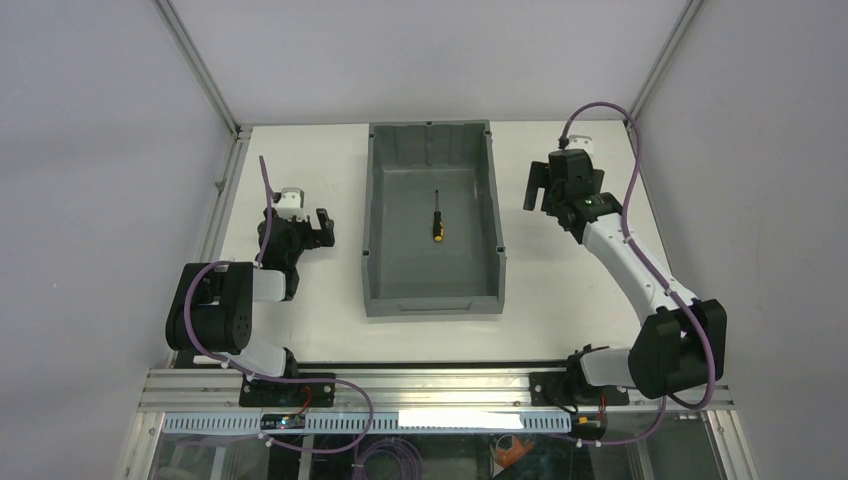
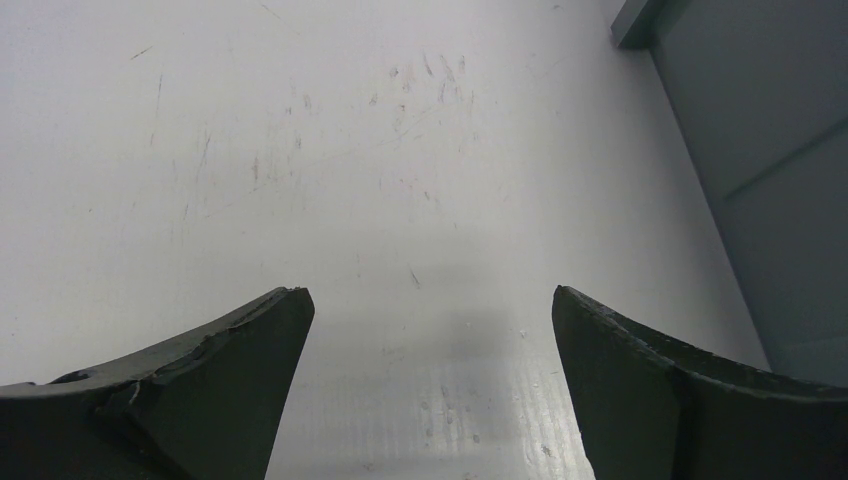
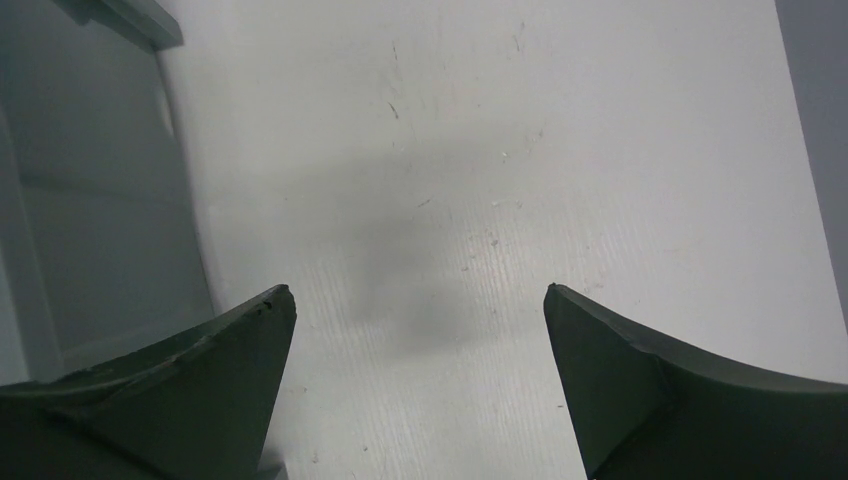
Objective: Put the screwdriver in the bin
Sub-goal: Reset both arms
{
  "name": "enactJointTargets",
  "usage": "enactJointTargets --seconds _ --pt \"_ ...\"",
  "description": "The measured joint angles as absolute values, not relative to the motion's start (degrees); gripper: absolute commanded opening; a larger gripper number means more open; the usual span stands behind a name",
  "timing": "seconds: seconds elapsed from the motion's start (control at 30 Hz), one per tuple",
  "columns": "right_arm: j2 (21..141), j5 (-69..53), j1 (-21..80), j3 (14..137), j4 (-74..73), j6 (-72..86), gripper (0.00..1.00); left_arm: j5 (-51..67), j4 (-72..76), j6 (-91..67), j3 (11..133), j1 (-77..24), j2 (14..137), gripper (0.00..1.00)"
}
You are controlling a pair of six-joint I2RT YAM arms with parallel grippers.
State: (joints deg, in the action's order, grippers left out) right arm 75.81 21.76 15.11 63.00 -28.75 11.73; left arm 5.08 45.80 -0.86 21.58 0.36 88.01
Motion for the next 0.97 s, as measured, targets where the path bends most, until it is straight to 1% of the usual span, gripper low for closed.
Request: enactJointTargets --seconds 0.43,0.73,0.97 --pt "75.83 21.32 13.32 50.28 -19.09 11.88 0.99 5.08 45.78 -0.86 21.58 0.36 88.01 0.99" --pt "74.94 21.19 13.21 46.94 -14.74 11.97 0.99 5.08 45.78 -0.86 21.58 0.36 88.01 0.99" --pt "74.56 21.19 13.21 46.92 -13.23 12.12 0.99 5.08 45.78 -0.86 21.58 0.36 88.01 0.99"
